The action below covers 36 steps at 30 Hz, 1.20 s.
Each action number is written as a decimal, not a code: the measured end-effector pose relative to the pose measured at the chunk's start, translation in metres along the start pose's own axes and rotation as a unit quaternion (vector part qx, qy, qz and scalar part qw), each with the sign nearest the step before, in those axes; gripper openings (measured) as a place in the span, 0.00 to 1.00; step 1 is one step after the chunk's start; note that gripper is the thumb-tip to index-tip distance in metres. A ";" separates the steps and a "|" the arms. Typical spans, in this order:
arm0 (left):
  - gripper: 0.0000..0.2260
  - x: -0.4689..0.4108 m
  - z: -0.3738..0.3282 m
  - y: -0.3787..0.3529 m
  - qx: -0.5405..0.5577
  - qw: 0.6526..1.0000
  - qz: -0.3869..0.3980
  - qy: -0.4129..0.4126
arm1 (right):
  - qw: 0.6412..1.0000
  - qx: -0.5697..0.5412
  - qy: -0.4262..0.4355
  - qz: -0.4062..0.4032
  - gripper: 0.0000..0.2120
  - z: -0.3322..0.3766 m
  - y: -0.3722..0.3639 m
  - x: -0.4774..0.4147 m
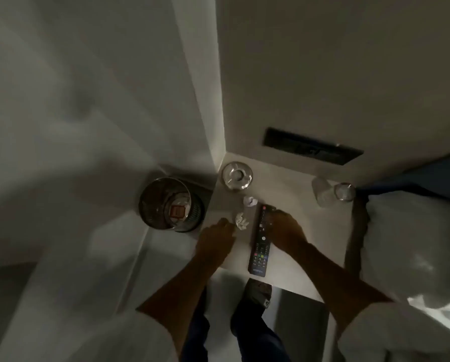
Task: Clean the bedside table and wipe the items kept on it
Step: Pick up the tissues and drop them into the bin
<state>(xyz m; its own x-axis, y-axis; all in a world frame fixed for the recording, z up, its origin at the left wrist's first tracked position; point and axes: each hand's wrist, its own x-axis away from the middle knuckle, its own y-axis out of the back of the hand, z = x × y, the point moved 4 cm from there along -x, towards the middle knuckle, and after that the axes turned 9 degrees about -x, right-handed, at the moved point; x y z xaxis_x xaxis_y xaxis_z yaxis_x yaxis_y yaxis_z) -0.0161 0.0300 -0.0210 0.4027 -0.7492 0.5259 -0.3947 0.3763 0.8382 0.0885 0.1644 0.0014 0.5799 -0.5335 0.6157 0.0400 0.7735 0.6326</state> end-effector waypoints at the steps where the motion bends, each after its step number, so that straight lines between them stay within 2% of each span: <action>1: 0.14 -0.016 -0.003 -0.010 0.008 1.000 -0.003 0.000 | 1.000 0.024 0.012 -0.006 0.11 -0.006 -0.007 -0.021; 4: 0.14 -0.052 -0.008 -0.030 0.044 0.997 -0.057 -0.023 | 0.998 0.024 0.043 -0.039 0.11 -0.011 -0.016 -0.066; 7: 0.19 -0.077 -0.007 -0.062 0.031 0.997 -0.051 -0.049 | 0.993 0.038 0.107 -0.019 0.11 -0.011 -0.041 -0.097; 9: 0.18 -0.085 -0.004 -0.071 -0.001 0.997 -0.052 -0.059 | 0.990 0.075 0.115 0.009 0.14 -0.007 -0.052 -0.110; 11: 0.14 -0.085 0.000 -0.078 -0.013 0.995 -0.061 -0.075 | 0.990 0.085 0.113 0.009 0.12 -0.006 -0.059 -0.119; 16: 0.12 -0.067 0.029 -0.089 0.020 0.995 -0.058 -0.084 | 0.989 0.094 0.110 -0.005 0.14 -0.003 -0.079 -0.111; 20: 0.11 -0.048 0.080 -0.085 0.091 0.993 -0.072 -0.016 | 0.989 0.084 0.117 0.021 0.11 0.014 -0.102 -0.096; 24: 0.13 -0.032 0.154 -0.078 0.147 0.978 -0.089 0.116 | 0.991 0.055 0.116 0.039 0.12 0.052 -0.132 -0.097; 29: 0.16 -0.035 0.231 -0.082 0.181 0.957 -0.053 0.221 | 0.990 0.010 0.131 0.046 0.13 0.112 -0.177 -0.114; 31: 0.15 -0.041 0.254 -0.088 0.227 0.944 -0.037 0.237 | 0.990 0.010 0.137 0.041 0.15 0.134 -0.197 -0.127; 34: 0.15 -0.053 0.272 -0.094 0.252 0.942 -0.037 0.220 | 0.990 -0.018 0.133 0.037 0.14 0.149 -0.220 -0.144; 36: 0.19 -0.062 0.282 -0.103 0.268 0.940 -0.026 0.210 | 0.990 -0.027 0.136 0.033 0.14 0.151 -0.233 -0.151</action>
<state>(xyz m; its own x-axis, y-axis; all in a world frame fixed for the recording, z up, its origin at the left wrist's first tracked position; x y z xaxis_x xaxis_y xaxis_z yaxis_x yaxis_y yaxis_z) -0.2335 -0.1161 -0.1804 0.6783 -0.4360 0.5915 -0.6803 -0.0683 0.7297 -0.1309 0.0129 -0.1680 0.7795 -0.3761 0.5010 0.0349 0.8245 0.5647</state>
